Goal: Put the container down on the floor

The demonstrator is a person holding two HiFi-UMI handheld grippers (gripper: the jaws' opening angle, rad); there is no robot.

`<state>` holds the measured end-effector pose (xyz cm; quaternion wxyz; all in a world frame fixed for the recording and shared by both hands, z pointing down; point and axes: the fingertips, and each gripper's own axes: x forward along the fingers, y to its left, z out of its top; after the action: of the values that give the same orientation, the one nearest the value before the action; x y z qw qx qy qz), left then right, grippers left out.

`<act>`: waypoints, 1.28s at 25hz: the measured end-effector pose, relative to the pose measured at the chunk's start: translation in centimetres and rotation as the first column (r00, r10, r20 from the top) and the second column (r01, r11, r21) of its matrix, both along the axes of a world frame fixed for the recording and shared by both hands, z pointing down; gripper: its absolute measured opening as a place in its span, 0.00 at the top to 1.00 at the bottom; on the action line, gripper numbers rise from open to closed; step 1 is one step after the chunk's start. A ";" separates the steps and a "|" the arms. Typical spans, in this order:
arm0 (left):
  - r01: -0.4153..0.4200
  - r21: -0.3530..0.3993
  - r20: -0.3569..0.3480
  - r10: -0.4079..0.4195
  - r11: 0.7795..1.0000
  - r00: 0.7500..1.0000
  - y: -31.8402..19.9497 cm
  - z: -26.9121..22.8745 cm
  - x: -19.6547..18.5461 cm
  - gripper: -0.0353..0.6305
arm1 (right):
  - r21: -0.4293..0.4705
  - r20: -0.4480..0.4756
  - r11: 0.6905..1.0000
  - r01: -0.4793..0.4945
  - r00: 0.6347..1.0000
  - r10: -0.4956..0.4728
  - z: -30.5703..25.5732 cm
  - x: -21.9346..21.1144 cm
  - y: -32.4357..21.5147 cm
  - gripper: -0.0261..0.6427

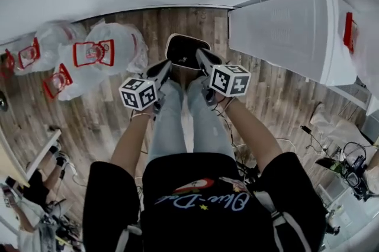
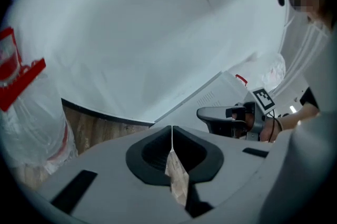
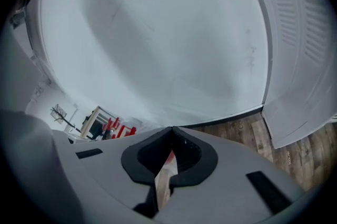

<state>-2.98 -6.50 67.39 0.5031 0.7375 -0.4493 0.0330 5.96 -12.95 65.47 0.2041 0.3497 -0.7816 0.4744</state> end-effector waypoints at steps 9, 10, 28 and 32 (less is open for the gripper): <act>-0.060 0.212 0.184 0.020 0.976 0.983 -0.4 -14.8 -0.7 0.93 | 0.287 -0.040 0.957 0.035 0.999 -0.025 -13.9 0.7 0.0 0.96; -0.058 0.230 0.188 0.014 0.971 0.982 -0.4 -16.2 -0.7 0.93 | 0.308 -0.042 0.950 0.042 0.999 -0.031 -15.2 0.6 0.2 0.96; -0.276 0.514 0.373 0.078 0.812 0.924 -1.8 -33.8 1.7 0.93 | 0.520 0.075 0.852 -0.059 0.997 0.023 -30.2 -0.1 0.7 0.96; -0.284 0.547 0.357 0.088 0.788 0.930 -2.2 -35.4 1.8 0.93 | 0.557 0.072 0.828 -0.064 0.997 0.029 -31.8 -0.2 0.7 0.96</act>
<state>-1.19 -8.70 32.03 0.1658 0.8831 -0.4350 0.0582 5.74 -12.24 33.71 0.0578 0.3985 -0.8833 0.2402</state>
